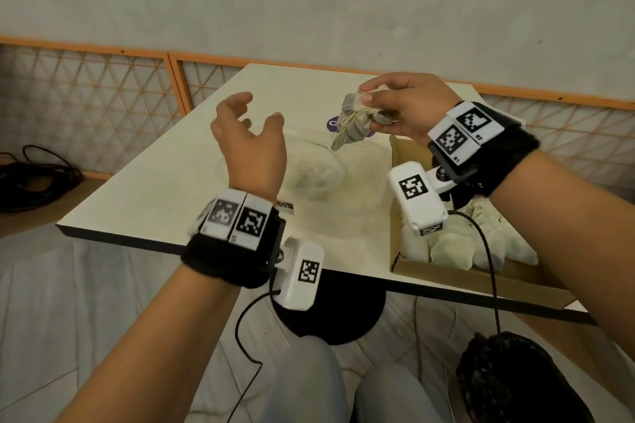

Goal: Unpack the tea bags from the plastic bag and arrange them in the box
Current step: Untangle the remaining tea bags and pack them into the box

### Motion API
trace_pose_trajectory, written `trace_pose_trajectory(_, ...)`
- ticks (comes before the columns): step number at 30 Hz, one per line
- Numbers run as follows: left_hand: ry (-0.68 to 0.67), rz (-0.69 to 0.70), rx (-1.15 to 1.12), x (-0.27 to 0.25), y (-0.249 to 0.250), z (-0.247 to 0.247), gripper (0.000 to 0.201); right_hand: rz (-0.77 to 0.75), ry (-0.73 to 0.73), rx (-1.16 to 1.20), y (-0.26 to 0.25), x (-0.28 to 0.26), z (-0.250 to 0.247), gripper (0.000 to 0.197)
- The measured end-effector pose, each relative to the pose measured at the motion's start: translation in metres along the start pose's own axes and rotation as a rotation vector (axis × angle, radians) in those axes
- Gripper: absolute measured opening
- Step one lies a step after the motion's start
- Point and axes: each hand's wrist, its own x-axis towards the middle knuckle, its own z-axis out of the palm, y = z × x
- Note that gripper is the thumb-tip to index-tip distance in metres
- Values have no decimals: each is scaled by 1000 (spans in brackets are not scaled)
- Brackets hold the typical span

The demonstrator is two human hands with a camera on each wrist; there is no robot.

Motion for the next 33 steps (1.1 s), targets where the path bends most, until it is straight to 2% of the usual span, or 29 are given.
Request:
trace_pose_trajectory(2,-60,-35,-109,-13,4,-3,19,25,-29,50,-5,-6,-8,10)
trace_pose_trajectory(5,-245,-306,-277,-35,8,4,6,47,-76,80,-10,-19,-23,10)
trace_pose_trajectory(7,-349,-490,-357,-46,6,14,24,50,-102,84,-13,-29,-31,11)
trace_pose_trajectory(10,-472,-666,-463,-60,6,30,42,55,-139,97,-20,-46,-44,11)
trace_pose_trajectory(15,-768,-1013,-731,-89,8,60,61,110,-302,33,-15,-81,-68,14)
trace_pose_trajectory(17,-939,-1094,-783,-103,2,71,64,168,-368,5,-3,-93,-74,15)
trace_pose_trajectory(18,-982,-1131,-807,-109,-2,76,64,183,-376,-22,4,-98,-76,15)
trace_pose_trajectory(22,-940,-1294,-873,-122,-16,92,55,101,-272,-256,26,-108,-92,27)
trace_pose_trajectory(25,-870,-1272,-818,-124,-25,104,49,56,-217,-298,42,-111,-103,36)
trace_pose_trajectory(29,-811,-1231,-739,-123,-37,120,38,-9,-149,-312,58,-115,-110,33)
trace_pose_trajectory(33,-758,-1249,-740,-123,-42,126,31,-86,-91,-303,68,-120,-115,49)
